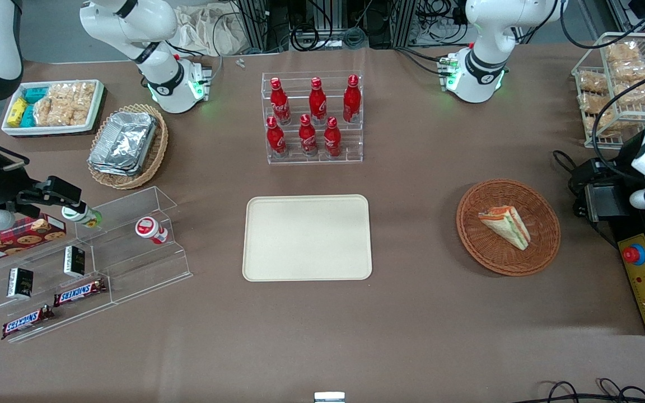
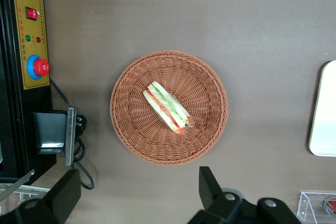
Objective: Place sandwich from basket to tray
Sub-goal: 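Move the left gripper down over the wrapped sandwich in the wicker basket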
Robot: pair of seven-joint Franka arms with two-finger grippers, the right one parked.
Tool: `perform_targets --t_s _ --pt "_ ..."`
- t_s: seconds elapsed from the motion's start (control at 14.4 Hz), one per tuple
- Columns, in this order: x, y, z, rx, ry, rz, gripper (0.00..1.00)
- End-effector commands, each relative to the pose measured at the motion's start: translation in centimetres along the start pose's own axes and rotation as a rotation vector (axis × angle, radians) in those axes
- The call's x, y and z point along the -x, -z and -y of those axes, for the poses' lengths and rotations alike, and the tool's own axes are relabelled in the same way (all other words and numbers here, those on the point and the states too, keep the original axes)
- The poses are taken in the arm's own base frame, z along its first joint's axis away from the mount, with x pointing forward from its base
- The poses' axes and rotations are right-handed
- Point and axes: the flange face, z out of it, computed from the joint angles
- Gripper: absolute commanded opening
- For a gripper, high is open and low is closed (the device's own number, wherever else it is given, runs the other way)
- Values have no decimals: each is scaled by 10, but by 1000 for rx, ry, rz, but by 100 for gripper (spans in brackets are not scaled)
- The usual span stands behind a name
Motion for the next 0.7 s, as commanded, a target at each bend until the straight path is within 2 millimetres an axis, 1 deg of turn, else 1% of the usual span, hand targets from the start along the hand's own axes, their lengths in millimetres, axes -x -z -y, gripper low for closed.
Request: perform_targets --t_s 0.0,0.14,0.35,0.56,0.63 --pt "-3 5 2 12 10 -5 100" --pt "-4 2 2 12 11 4 100" --pt "0 -10 -3 5 1 40 100" --pt "8 -37 -3 4 6 59 100" --pt "9 -52 -2 5 16 68 100"
